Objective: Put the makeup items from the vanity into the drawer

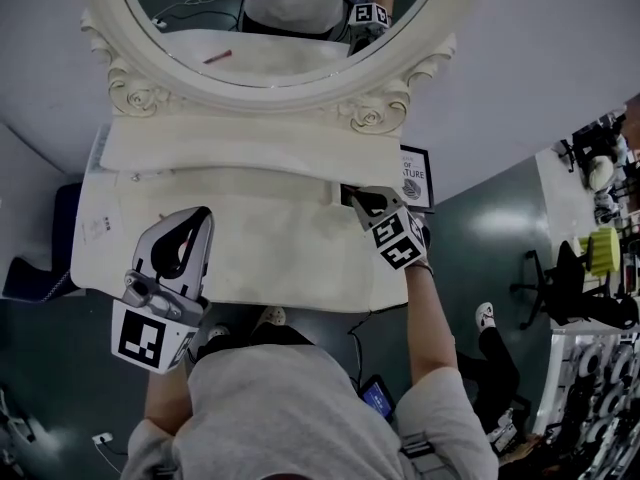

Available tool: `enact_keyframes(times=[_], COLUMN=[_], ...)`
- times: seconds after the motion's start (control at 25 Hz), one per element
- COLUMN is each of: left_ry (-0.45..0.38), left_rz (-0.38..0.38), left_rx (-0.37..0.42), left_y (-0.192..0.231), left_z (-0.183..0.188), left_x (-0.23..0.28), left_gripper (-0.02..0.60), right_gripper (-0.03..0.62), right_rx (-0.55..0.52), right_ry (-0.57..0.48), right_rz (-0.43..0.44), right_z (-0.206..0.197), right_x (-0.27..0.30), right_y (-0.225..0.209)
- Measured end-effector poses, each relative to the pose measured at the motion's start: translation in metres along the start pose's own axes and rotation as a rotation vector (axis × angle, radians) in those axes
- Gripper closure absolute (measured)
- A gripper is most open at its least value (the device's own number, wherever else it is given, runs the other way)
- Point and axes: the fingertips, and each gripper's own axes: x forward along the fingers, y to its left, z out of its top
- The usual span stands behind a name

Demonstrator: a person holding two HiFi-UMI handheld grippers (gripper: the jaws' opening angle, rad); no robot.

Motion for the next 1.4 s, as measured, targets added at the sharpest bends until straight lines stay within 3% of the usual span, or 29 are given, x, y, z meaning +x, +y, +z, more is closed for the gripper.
enact_keyframes(times=[0.28, 0.56, 1.12, 1.4], left_ry=[-0.013, -0.014, -0.006, -0.048], left_rz=[-0.028, -0.06, -0.115, -0.11], left_rx=[0.01, 0.015, 0.037, 0.034], left_y=[0.008, 0.011, 0.016, 0.022], left_z=[0.01, 0.017, 0.026, 0.041], left_x=[-0.015, -0.032, -0.072, -0.09], left_gripper=[0.571, 0.571, 0.571, 0.571], right_gripper=[0.571, 0.571, 0.571, 0.571], right_rx=[0.24, 0.382, 0.464, 0.476], right_ry=[-0.194, -0.337, -0.557, -0.632], right_rz=[-0.054, -0.093, -0.166, -0.184], right_z=[0.039, 0.07, 0.149, 0.18], right_x=[-0.028, -0.059, -0.118, -0.143], right_y=[0.02, 0.049, 0.11, 0.132])
